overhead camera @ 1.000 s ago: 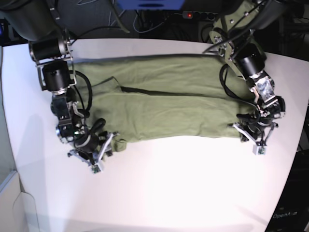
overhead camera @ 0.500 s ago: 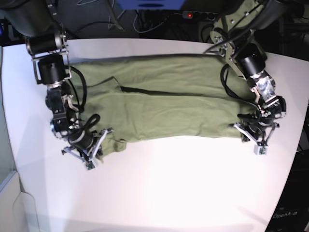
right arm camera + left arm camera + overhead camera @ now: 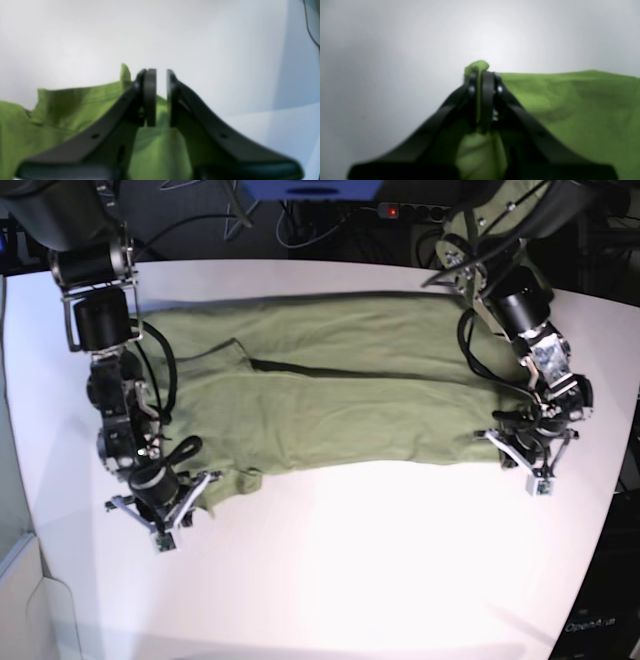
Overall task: Fold the T-shirt properly
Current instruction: 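Hold the hem corners with both grippers while adjusting the right grip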
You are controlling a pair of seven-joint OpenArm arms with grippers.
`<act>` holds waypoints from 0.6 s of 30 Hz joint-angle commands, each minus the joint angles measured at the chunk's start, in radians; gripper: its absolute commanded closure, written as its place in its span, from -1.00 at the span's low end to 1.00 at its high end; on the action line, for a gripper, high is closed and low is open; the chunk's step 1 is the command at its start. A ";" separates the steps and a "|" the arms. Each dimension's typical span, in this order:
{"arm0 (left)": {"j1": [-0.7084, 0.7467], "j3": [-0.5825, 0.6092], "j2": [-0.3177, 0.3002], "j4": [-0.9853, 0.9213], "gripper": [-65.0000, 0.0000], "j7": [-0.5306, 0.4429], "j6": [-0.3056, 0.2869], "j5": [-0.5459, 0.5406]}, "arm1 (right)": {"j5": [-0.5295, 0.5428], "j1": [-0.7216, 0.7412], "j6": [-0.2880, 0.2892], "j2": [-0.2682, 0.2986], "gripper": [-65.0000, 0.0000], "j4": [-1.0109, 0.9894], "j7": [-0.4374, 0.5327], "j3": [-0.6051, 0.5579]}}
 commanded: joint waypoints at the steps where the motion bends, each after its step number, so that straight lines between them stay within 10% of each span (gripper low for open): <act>1: -0.025 0.002 -0.009 0.013 0.95 -0.025 -0.002 -0.016 | 0.008 0.028 -0.008 0.005 0.59 0.019 0.025 0.008; 18: -0.025 0.002 -0.003 0.013 0.95 -0.025 -0.002 -0.018 | 0.010 0.032 -0.005 -0.021 0.54 -0.048 0.025 0.097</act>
